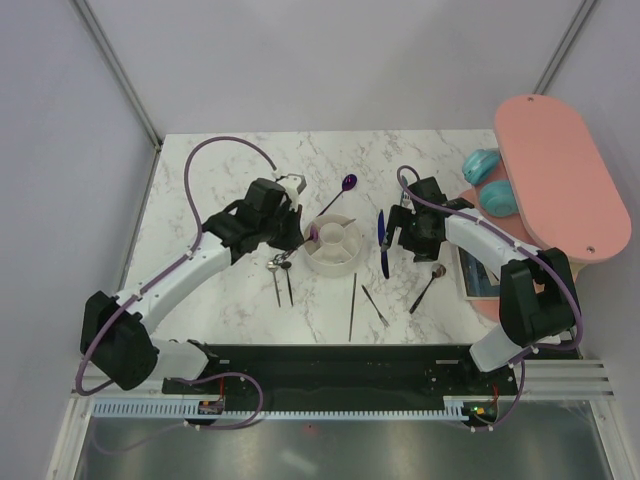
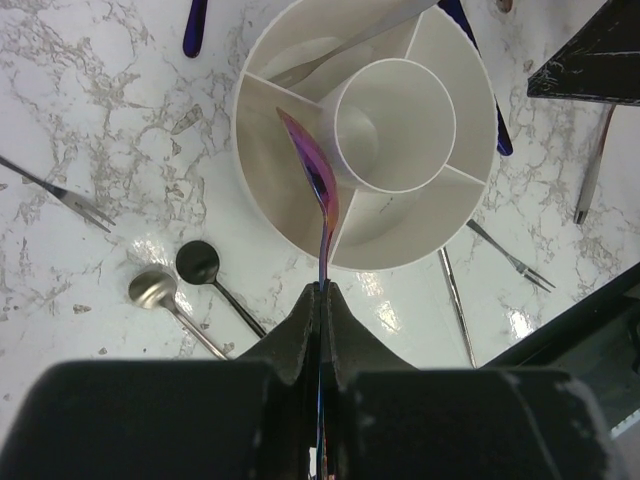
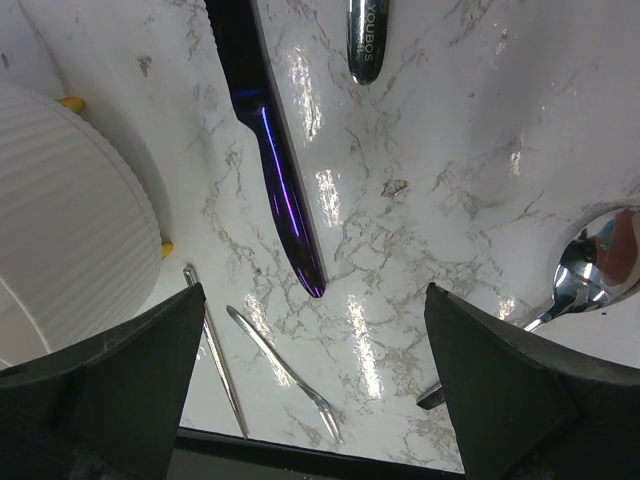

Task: Sort the eating utensils into containers
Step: Pick up the spoon from the storage box, then place the spoon in the storage box.

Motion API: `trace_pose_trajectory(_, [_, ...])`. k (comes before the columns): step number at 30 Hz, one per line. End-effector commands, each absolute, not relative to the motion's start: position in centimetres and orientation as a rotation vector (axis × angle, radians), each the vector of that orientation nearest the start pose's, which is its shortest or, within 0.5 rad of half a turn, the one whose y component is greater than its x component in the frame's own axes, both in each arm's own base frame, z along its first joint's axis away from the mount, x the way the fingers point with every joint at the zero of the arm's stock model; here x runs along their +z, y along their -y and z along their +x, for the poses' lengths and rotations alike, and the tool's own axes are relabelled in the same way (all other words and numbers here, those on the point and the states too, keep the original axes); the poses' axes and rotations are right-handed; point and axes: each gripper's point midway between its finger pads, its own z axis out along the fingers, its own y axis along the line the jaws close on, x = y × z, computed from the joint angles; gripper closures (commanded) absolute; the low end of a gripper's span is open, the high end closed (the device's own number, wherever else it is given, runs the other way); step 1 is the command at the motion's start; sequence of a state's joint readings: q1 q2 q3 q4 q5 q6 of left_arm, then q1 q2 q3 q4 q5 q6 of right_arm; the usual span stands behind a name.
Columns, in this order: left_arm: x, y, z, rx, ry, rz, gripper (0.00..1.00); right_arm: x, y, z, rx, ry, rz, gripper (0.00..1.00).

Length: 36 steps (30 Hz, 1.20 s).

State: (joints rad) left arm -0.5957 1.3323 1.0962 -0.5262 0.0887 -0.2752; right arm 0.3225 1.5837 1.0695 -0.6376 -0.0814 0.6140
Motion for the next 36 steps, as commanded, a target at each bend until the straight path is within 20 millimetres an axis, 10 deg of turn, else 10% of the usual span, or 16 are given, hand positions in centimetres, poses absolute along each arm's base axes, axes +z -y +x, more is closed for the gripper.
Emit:
trace_pose_trajectory(1, [16.6, 22.7, 29.1, -0.517, -2.344, 0.456, 0.98, 7.2, -14.1, 31.0, 0.368, -2.726, 0.400, 0.02])
trace_pose_trajectory(13, [13.5, 23.7, 29.6, -0.538, -2.462, 0.499, 0.98, 7.4, -14.2, 31.0, 0.374, -2.718, 0.409, 0.02])
trace_pose_trajectory(36, [13.9, 24.3, 32.6, -0.545, -2.494, 0.531, 0.98, 9.3, -14.2, 31.5, 0.391, -2.678, 0.367, 0.02])
